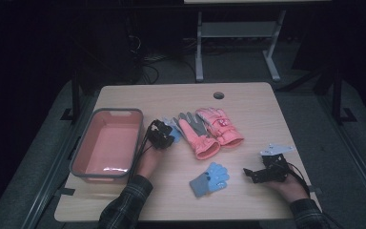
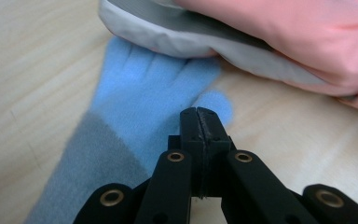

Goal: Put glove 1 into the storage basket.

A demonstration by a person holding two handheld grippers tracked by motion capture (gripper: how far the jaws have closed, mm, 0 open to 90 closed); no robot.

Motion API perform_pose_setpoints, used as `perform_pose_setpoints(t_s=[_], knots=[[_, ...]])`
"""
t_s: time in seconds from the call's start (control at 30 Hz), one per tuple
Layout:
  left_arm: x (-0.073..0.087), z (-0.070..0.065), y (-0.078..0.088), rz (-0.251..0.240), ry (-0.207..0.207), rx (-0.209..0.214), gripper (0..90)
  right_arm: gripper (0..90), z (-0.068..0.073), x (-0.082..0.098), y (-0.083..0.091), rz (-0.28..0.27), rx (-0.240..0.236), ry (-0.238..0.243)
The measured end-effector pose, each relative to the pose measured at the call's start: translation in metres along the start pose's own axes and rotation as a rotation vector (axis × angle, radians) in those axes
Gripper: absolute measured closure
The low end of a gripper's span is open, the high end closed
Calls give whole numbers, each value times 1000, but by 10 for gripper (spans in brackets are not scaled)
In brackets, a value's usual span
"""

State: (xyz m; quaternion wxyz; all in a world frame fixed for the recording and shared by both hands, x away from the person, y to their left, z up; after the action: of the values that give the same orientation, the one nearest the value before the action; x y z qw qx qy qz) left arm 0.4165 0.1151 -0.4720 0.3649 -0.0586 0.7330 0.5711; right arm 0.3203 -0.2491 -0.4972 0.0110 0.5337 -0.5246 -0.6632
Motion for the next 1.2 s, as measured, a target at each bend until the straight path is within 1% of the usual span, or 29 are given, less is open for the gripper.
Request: perform_pose_setpoints(t_s=[0.03,0.07,0.13,0.23,0.3,0.47,0.53,0.57,0.6,0.67,0.73,0.8,0.83,0.9,0.97,1.0,1.03,1.07,1.1,1.17,1.2], knots=[[1,-1,1,8,-17,-1,895,23,0,0,0,-1,0,-1],[3,-4,2,6,-16,1,896,23,0,0,0,0,0,0],[5,-8,5,18,-22,9,895,23,0,0,0,0,0,-1],[10,-13,9,29,-40,25,895,23,0,0,0,0,0,1],[13,-15,11,35,-50,44,896,23,0,0,0,0,0,1],[23,-19,20,54,-57,87,895,23,0,0,0,0,-1,-1],[29,-23,24,62,-50,113,896,23,0,0,0,0,0,0],[31,-24,26,64,-53,121,895,23,0,0,0,0,0,0],[34,-26,27,68,-57,131,895,23,0,0,0,0,0,-1],[39,-31,29,100,-73,152,895,23,0,0,0,0,0,-1],[43,-36,32,105,-91,172,895,22,0,0,0,0,0,0],[45,-40,34,104,-114,177,895,23,0,0,0,0,1,0],[44,-42,36,97,-106,182,895,23,0,0,0,1,1,0],[38,-40,40,74,-109,166,895,23,0,0,0,1,1,1],[29,-34,42,36,-101,131,895,22,0,0,0,0,1,1],[24,-30,42,19,-81,124,895,22,0,0,0,1,2,3],[20,-26,41,5,-73,109,895,23,0,0,0,1,1,1],[16,-21,39,-2,-63,90,895,22,0,0,0,0,2,0],[13,-18,37,-10,-52,81,895,23,0,0,0,0,1,1],[7,-14,31,-14,-51,27,895,23,0,0,0,2,2,3],[6,-12,27,-15,-42,14,895,23,0,0,0,1,1,0]])
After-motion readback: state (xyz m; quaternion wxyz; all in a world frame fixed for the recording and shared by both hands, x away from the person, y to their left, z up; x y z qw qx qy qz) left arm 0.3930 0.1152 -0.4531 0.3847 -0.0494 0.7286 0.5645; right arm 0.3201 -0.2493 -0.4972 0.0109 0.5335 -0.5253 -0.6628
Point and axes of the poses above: each handheld gripper's, and its own axes: y roughly backward along the jaws, x roughly out of its underside, z roughly to its left, the point moved 2 cm from there along -y, roughly forward along the jaws, and after that the axes turned 13 degrees about y, right-handed, at the moved point
